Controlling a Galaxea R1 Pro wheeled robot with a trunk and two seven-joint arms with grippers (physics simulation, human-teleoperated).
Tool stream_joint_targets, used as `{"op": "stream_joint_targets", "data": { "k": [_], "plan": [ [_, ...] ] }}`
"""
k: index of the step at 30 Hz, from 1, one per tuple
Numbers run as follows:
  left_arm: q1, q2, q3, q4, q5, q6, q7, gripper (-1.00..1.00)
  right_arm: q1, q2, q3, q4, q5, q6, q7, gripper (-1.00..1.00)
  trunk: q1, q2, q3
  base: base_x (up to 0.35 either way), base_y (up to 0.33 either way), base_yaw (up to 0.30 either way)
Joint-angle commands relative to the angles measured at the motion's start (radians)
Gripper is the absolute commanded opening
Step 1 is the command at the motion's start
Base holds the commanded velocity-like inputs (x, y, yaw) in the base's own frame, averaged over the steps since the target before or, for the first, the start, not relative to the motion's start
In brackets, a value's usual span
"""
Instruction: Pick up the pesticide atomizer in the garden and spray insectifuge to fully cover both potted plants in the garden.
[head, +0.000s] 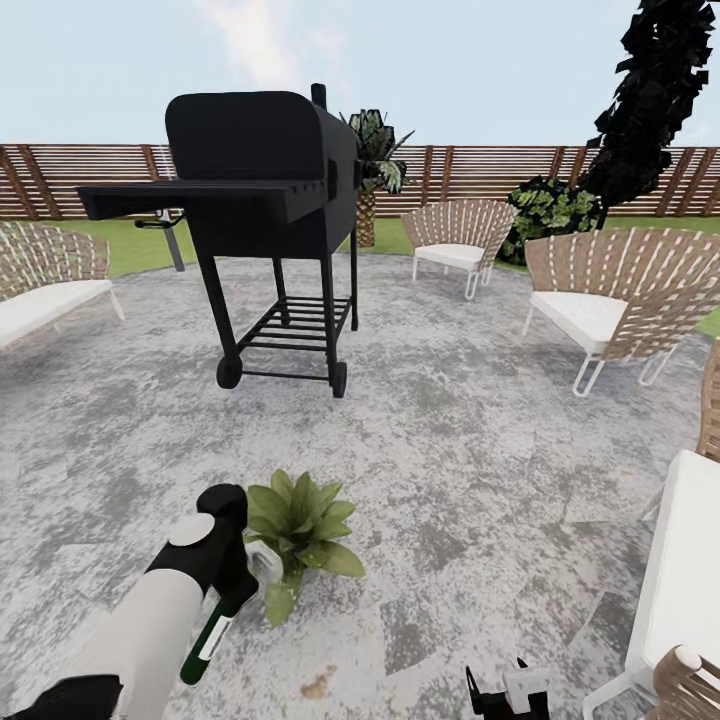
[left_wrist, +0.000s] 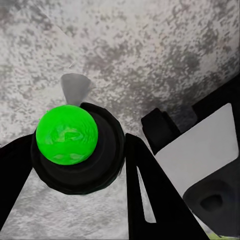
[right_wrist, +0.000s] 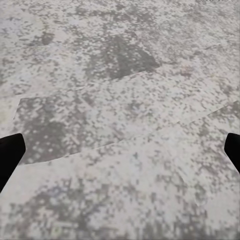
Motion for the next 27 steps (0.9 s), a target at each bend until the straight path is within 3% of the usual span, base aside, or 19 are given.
{"op": "stream_joint_targets", "data": {
  "k": [1,15,20,24,27],
  "plan": [
    [-0.005,-0.002,0.005,-0.001,-0.01,0.014,-0.009,-1.0,0.0,0.0,0.009,0.0,-0.008,-0.002,-0.003,1.0,0.0,0.0,-0.001,0.0,0.0,0.0],
    [-0.004,-0.019,-0.003,0.01,-0.012,0.016,-0.009,-1.0,0.0,0.0,0.009,0.001,-0.008,-0.002,-0.003,1.0,0.0,0.0,-0.001,0.0,0.0,0.0],
    [-0.021,-0.056,-0.005,0.002,-0.013,0.017,-0.009,-1.0,0.0,0.0,0.009,0.001,-0.007,-0.002,-0.003,1.0,0.0,0.0,-0.001,0.0,0.0,0.0],
    [-0.075,-0.07,-0.009,0.003,-0.017,0.017,-0.009,-1.0,0.0,0.0,0.009,0.001,-0.007,-0.002,-0.003,1.0,0.0,0.0,-0.001,0.0,0.0,0.0],
    [-0.099,-0.085,-0.051,0.01,-0.019,0.013,-0.009,-1.0,0.0,-0.001,0.009,0.001,-0.007,-0.002,-0.003,1.0,0.0,0.0,-0.001,0.0,0.0,0.0]
  ]
}}
